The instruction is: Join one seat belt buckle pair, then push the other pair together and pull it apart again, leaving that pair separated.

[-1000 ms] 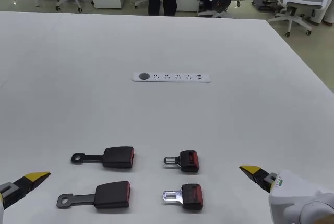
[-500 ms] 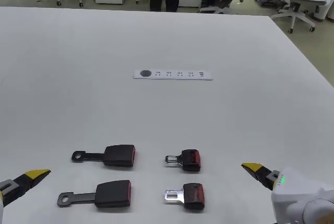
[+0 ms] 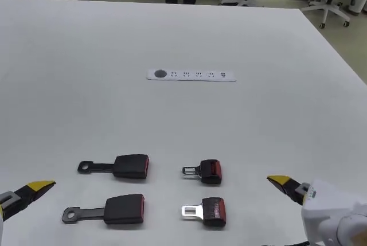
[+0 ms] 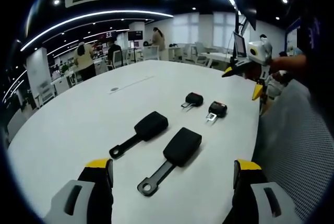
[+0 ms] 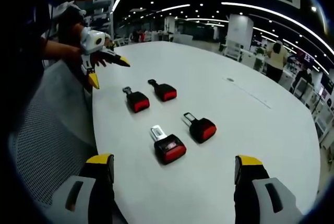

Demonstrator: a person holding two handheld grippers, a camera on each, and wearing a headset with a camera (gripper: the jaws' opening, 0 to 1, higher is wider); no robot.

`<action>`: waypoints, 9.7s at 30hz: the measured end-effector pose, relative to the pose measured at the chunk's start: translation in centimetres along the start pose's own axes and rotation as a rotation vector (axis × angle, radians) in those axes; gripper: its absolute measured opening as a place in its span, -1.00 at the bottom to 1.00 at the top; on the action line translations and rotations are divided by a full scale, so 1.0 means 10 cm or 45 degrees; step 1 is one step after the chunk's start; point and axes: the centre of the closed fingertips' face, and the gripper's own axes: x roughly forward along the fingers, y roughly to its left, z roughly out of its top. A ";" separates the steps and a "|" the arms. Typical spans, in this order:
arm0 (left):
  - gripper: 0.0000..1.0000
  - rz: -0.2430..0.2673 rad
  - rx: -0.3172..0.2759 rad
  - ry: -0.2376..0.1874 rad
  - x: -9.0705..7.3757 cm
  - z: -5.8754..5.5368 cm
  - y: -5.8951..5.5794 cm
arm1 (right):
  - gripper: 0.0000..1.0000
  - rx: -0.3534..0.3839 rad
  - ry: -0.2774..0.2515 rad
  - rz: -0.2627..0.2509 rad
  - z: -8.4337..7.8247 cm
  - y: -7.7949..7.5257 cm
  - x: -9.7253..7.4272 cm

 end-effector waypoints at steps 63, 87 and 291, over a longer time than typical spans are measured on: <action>-0.26 -0.541 0.539 0.561 0.86 -0.33 -0.10 | -0.35 -0.479 0.274 0.368 -0.32 0.07 0.78; -0.34 -0.562 0.583 0.590 0.89 -0.33 -0.12 | -0.39 -0.510 0.280 0.407 -0.35 0.08 0.81; -0.11 -0.504 0.634 0.672 0.84 -0.22 -0.11 | -0.27 -0.493 0.179 0.447 0.34 0.60 1.33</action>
